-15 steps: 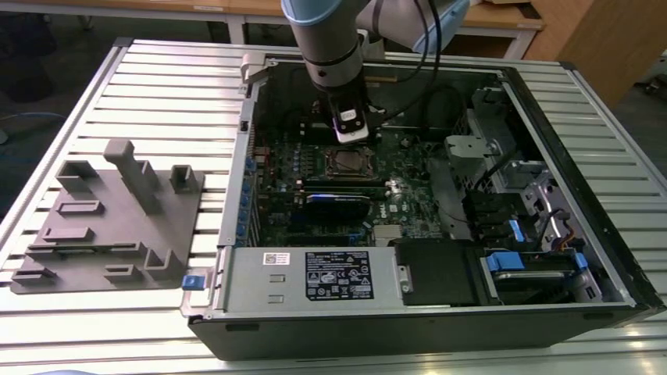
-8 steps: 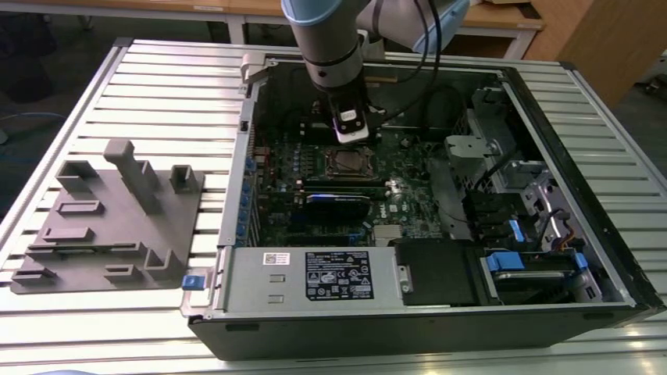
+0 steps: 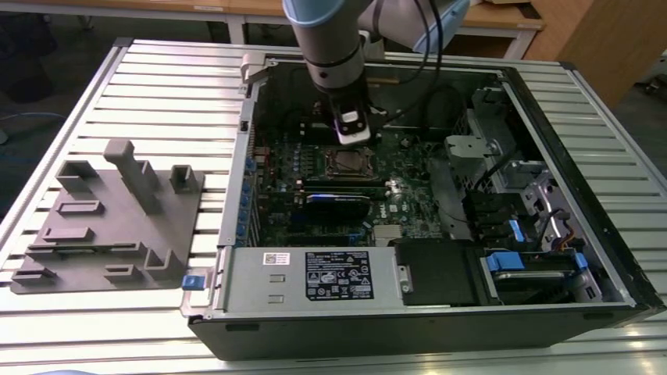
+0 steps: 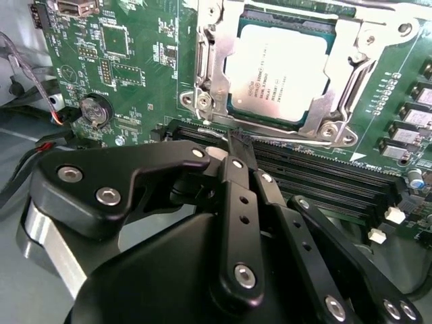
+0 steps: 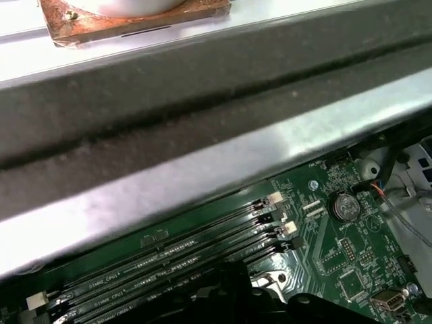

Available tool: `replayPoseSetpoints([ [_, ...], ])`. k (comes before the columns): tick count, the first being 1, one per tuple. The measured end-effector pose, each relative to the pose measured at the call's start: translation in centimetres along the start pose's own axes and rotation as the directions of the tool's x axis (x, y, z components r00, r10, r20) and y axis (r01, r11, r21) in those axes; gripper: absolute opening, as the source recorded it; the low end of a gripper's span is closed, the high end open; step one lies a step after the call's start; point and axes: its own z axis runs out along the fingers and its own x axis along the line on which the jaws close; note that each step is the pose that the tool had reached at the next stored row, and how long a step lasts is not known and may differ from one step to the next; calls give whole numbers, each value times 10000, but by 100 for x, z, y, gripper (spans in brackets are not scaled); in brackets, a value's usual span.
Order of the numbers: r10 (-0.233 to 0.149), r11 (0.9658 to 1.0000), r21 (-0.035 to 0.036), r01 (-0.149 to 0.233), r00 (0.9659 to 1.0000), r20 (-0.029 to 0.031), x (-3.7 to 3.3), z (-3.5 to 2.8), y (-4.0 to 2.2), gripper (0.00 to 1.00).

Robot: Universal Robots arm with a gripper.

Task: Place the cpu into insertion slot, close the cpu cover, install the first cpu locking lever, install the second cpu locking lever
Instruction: 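Install the first cpu locking lever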

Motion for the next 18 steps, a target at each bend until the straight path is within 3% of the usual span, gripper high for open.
replayPoseSetpoints([
  [10,-1,10000,0,1,10000,1,-21,6,-4,11],
  [13,-5,10000,-30,5,10000,39,-20,7,-3,11],
  [18,13,10000,-28,-13,10000,49,-17,1,9,11],
])
